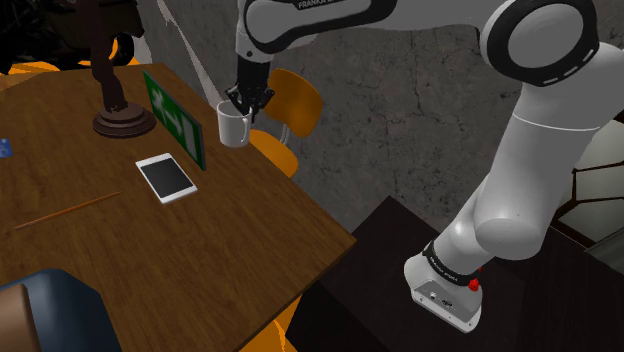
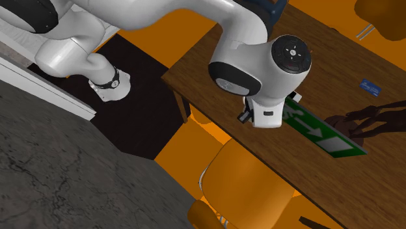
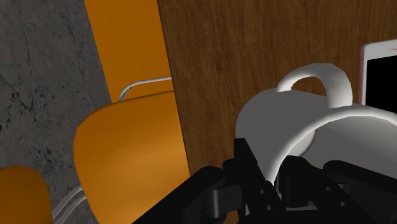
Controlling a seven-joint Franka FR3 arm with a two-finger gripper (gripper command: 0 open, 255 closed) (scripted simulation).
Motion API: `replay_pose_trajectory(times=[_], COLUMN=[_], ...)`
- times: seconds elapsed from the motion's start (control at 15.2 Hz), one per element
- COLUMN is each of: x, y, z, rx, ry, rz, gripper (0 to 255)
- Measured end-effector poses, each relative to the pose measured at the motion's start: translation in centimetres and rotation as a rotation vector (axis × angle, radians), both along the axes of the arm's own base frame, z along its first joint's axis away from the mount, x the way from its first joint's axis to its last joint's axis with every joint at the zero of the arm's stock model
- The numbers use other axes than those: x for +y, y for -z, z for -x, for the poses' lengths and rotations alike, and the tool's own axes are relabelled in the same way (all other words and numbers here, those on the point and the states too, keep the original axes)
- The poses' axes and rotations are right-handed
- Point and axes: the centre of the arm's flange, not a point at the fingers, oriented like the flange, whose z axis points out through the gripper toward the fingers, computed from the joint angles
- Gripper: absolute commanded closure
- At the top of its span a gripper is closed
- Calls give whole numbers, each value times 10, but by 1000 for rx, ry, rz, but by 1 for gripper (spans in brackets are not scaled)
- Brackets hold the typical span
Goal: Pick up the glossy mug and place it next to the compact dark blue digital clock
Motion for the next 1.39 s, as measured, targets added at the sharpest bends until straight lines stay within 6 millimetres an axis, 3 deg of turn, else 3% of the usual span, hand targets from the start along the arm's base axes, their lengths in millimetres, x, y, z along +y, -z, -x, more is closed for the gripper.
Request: replay_pose_trajectory(times=[1.39], x=[-1], y=[-112], z=[-1], rx=[0], ry=[0], rz=[0], gripper=[255])
